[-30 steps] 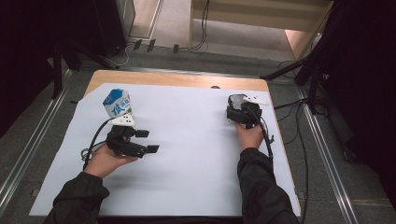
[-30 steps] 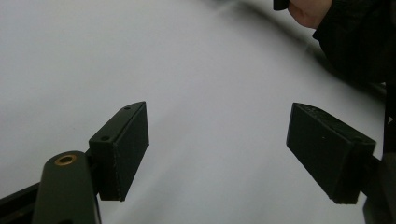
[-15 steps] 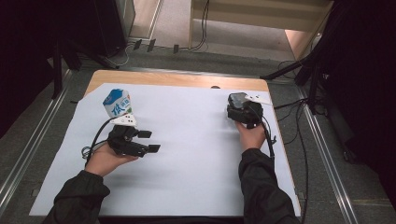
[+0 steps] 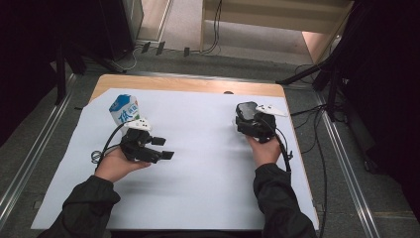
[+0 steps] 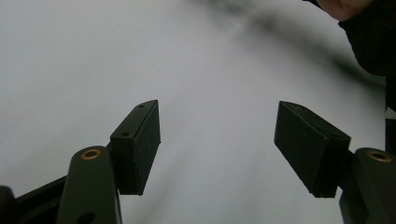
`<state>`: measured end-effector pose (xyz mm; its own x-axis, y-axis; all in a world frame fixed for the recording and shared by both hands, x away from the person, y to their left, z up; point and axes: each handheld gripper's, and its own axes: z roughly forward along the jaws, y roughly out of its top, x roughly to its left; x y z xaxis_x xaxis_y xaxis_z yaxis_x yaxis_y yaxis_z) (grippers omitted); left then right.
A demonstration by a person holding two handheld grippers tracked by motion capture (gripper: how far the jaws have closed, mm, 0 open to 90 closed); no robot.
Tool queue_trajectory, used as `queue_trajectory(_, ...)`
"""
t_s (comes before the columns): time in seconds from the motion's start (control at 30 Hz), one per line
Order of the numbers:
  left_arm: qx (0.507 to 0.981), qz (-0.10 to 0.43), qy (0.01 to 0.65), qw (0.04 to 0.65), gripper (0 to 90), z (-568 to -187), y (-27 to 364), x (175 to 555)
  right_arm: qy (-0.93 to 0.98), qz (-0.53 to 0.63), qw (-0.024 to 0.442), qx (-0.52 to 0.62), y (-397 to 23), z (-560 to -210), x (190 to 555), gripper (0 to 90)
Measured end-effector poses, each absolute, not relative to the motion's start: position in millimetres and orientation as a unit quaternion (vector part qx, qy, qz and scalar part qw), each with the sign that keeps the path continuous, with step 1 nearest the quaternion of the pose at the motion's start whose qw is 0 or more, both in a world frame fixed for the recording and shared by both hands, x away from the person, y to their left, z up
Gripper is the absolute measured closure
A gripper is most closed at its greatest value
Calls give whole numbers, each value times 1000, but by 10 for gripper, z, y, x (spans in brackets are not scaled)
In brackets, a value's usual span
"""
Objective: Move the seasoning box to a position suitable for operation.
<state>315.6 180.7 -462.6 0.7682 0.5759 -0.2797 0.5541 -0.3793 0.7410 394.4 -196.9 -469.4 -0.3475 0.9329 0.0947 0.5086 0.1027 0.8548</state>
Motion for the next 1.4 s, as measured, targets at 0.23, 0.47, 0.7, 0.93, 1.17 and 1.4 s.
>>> queue_trajectory(0.23, 823, 19, 340, 455, 302, -4623, 1770, 3218, 707, 432, 239, 507, -1954, -4666, 3775, 162)
queue_trajectory(0.47, 825, 5, 328, 459, 284, -4625, 1750, 3253, 713, 435, 238, 497, -1940, -4636, 3658, 162)
queue_trajectory(0.7, 830, 15, 327, 451, 291, -4627, 1704, 3287, 717, 435, 228, 494, -1910, -4651, 3534, 162)
queue_trajectory(0.93, 826, 18, 333, 455, 293, -4614, 1719, 3290, 726, 444, 210, 482, -1755, -4669, 3422, 162)
queue_trajectory(1.17, 829, 20, 334, 449, 313, -4605, 1735, 3282, 742, 448, 189, 461, -1513, -4728, 3351, 162)
queue_trajectory(1.4, 826, 26, 341, 448, 326, -4600, 1771, 3254, 762, 447, 173, 435, -1280, -4787, 3308, 162)
